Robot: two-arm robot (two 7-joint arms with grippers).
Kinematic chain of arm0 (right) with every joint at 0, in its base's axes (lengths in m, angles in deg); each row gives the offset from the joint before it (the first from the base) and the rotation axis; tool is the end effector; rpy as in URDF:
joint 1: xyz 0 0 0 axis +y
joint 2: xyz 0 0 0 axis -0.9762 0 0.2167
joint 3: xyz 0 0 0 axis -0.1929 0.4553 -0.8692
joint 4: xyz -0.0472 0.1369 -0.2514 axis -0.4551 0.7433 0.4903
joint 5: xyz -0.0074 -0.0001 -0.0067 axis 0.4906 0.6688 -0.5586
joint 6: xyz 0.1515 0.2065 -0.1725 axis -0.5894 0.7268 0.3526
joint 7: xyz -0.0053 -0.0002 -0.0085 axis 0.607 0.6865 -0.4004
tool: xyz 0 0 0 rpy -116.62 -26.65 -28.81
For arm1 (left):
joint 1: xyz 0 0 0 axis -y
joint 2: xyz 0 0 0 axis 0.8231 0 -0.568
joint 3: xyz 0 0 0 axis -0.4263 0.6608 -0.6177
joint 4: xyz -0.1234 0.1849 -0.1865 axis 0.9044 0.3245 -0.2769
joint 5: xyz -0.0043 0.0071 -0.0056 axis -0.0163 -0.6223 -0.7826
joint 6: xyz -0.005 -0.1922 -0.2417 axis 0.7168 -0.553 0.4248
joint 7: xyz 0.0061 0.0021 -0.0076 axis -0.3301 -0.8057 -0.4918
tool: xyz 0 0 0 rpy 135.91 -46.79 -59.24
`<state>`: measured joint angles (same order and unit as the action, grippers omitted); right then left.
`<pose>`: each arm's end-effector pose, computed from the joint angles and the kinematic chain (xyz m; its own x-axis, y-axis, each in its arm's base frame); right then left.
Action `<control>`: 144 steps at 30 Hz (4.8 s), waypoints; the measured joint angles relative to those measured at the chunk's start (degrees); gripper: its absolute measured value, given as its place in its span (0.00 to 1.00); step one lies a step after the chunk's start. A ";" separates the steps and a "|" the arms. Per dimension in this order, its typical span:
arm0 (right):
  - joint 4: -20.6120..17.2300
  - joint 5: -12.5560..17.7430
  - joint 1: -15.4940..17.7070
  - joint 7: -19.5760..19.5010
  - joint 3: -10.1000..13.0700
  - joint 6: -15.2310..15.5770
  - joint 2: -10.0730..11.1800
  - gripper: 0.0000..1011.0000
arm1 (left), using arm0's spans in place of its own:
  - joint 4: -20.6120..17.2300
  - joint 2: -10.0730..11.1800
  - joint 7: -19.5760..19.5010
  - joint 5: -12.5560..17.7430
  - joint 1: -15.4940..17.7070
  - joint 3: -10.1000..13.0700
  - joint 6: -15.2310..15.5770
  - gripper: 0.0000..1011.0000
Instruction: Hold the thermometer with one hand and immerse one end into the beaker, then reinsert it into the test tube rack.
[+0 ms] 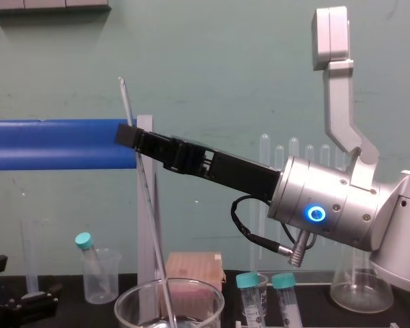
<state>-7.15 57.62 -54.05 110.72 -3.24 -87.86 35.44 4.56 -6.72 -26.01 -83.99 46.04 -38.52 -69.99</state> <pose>0.4917 0.0813 -0.2399 0.9817 -0.1697 -0.0864 0.1881 0.9353 0.2997 0.3581 0.0827 -0.3023 0.2922 0.8803 0.3737 -0.9553 0.2873 0.0701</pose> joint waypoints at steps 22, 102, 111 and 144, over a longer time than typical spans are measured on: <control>-0.14 0.25 -0.01 -0.12 0.02 -0.01 0.07 0.06 | 0.00 0.00 0.00 0.00 0.00 0.00 0.00 1.00; -0.18 0.34 -0.01 -0.11 0.02 -0.01 0.07 0.06 | 0.00 0.00 0.00 0.00 0.00 0.00 0.00 1.00; -0.18 0.33 -0.01 -0.11 0.02 -0.01 0.07 0.06 | 0.00 0.00 0.00 0.00 0.00 0.00 0.00 1.00; -0.18 0.34 -0.01 -0.11 0.02 -0.01 0.07 0.06 | 0.00 0.00 0.00 0.00 -0.01 0.00 0.00 1.00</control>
<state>-7.33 57.95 -54.06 110.61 -3.22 -87.87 35.51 4.56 -6.72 -26.01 -83.99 46.04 -38.52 -69.99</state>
